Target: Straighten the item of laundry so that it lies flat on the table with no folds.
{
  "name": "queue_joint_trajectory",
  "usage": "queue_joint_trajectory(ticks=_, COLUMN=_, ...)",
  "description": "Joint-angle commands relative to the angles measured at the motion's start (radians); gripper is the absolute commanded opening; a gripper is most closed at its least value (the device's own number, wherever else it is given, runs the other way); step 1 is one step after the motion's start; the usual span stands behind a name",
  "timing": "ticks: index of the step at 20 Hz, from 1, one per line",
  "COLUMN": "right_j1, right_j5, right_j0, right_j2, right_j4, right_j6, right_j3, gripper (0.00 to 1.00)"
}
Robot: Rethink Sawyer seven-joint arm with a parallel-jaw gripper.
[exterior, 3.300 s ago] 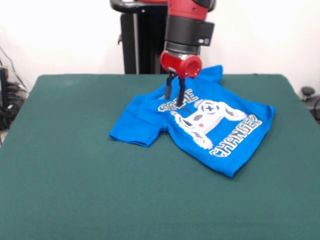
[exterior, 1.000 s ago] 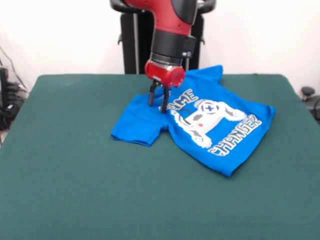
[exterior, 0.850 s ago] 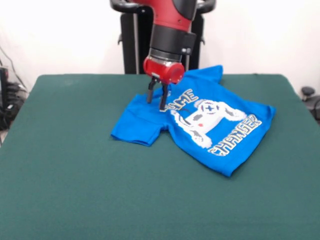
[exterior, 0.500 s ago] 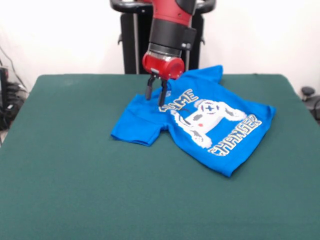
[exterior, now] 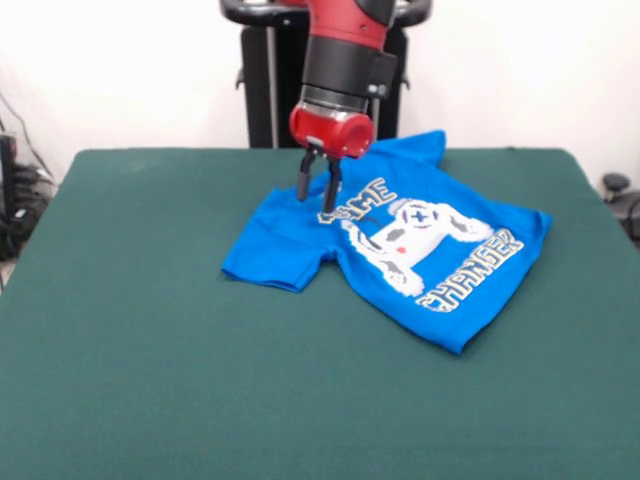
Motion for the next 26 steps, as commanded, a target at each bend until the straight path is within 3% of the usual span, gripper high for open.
queue_joint_trajectory(ticks=1, right_j1=0.061, right_j5=0.033, right_j0=0.004, right_j2=0.158, right_j4=0.030, right_j6=0.261, right_j3=-0.034, gripper=1.00)
queue_joint_trajectory(ticks=8, right_j1=0.087, right_j5=0.004, right_j0=0.004, right_j2=0.150, right_j4=0.043, right_j6=0.232, right_j3=-0.088, gripper=1.00)
queue_joint_trajectory(ticks=14, right_j1=0.023, right_j5=0.057, right_j0=0.017, right_j2=0.081, right_j4=0.076, right_j6=0.169, right_j3=-0.085, gripper=1.00)
queue_joint_trajectory(ticks=18, right_j1=-0.025, right_j5=0.107, right_j0=0.002, right_j2=0.054, right_j4=0.063, right_j6=0.132, right_j3=-0.069, gripper=1.00)
queue_joint_trajectory(ticks=26, right_j1=-0.016, right_j5=0.144, right_j0=-0.047, right_j2=0.059, right_j4=0.023, right_j6=0.087, right_j3=-0.107, gripper=1.00)
